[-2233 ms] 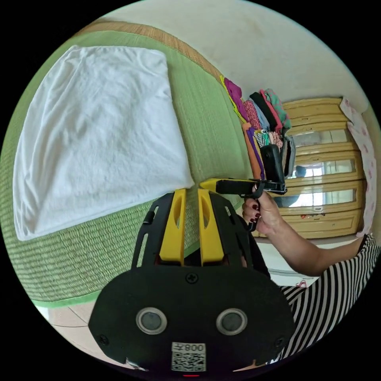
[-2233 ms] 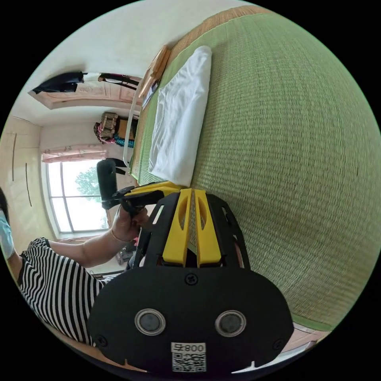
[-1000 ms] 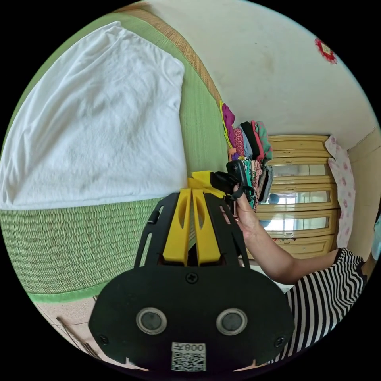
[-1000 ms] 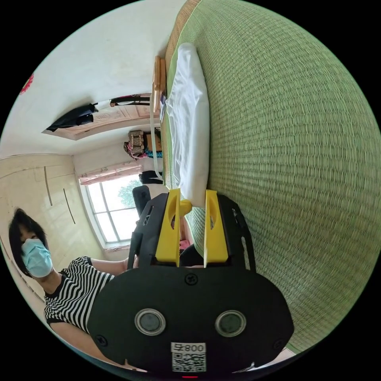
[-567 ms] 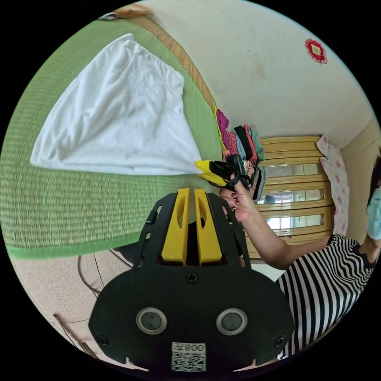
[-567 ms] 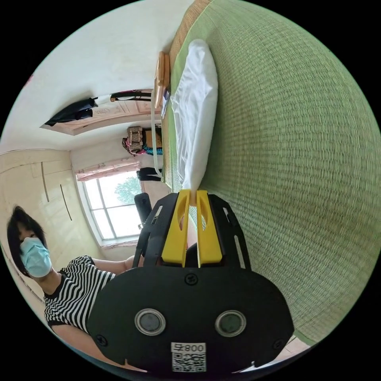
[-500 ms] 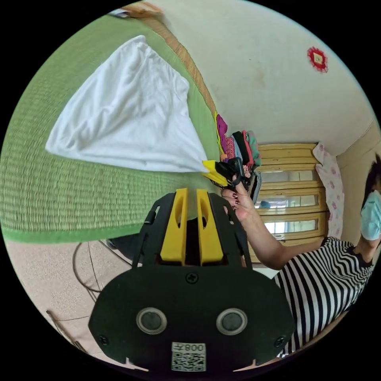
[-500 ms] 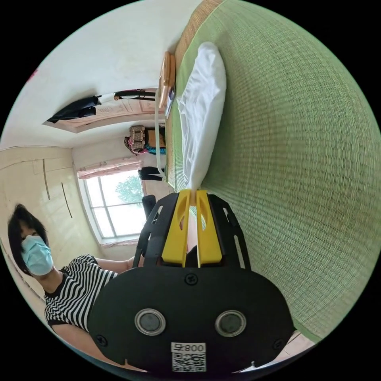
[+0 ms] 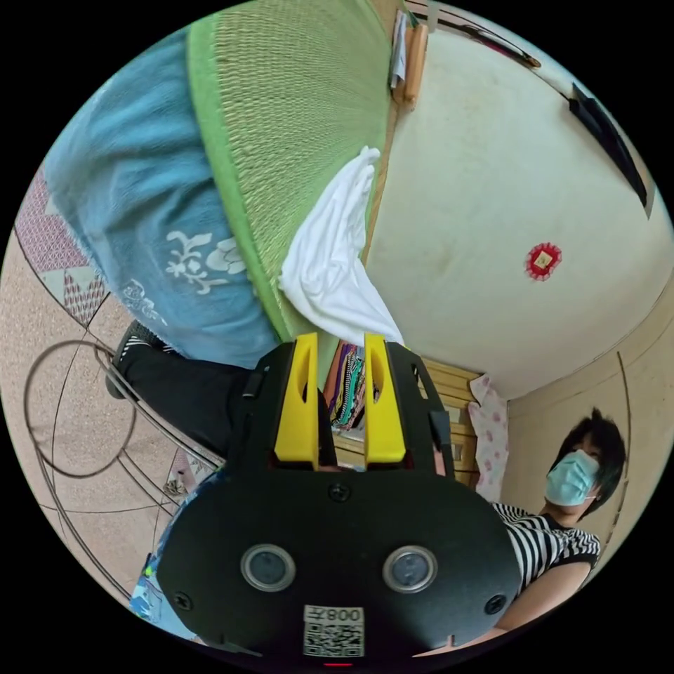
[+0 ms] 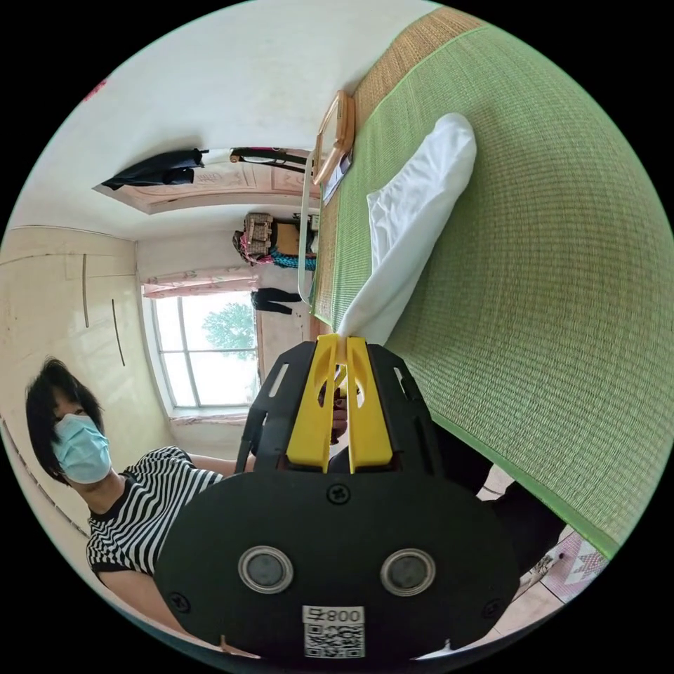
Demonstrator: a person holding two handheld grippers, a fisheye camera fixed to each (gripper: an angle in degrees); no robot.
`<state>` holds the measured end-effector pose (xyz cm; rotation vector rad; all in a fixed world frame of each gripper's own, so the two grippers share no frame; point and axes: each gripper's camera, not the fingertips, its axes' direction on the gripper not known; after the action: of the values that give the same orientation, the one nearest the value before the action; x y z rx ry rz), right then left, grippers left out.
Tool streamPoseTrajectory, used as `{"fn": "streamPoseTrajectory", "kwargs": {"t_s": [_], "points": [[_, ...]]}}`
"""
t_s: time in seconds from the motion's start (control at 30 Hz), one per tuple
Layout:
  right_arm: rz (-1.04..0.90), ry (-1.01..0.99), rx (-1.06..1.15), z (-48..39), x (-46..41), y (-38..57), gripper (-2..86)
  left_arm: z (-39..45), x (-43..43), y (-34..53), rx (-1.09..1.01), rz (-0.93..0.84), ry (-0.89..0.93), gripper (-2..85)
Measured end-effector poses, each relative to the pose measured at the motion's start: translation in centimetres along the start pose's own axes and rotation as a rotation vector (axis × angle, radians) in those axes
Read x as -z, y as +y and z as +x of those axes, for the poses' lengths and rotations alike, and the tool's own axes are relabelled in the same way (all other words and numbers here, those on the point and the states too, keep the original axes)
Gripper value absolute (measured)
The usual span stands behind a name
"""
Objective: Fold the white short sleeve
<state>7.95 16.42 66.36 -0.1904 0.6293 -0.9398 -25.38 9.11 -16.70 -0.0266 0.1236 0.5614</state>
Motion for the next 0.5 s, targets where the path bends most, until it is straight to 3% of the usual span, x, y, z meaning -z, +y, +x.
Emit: {"fn": "streamPoseTrajectory", "kwargs": {"t_s": [0.27,0.5], "points": [[0.000,0.027,0.031,-2.5,1.8,2.0,1.8,-2.2,1.5,0.4,0.087,0.088,0.112,8.8],[0.022,0.035,0.010,-2.1,4.7,4.8,1.7,-1.5,0.6,0.6,0.054,0.044,0.132,4.6]]}}
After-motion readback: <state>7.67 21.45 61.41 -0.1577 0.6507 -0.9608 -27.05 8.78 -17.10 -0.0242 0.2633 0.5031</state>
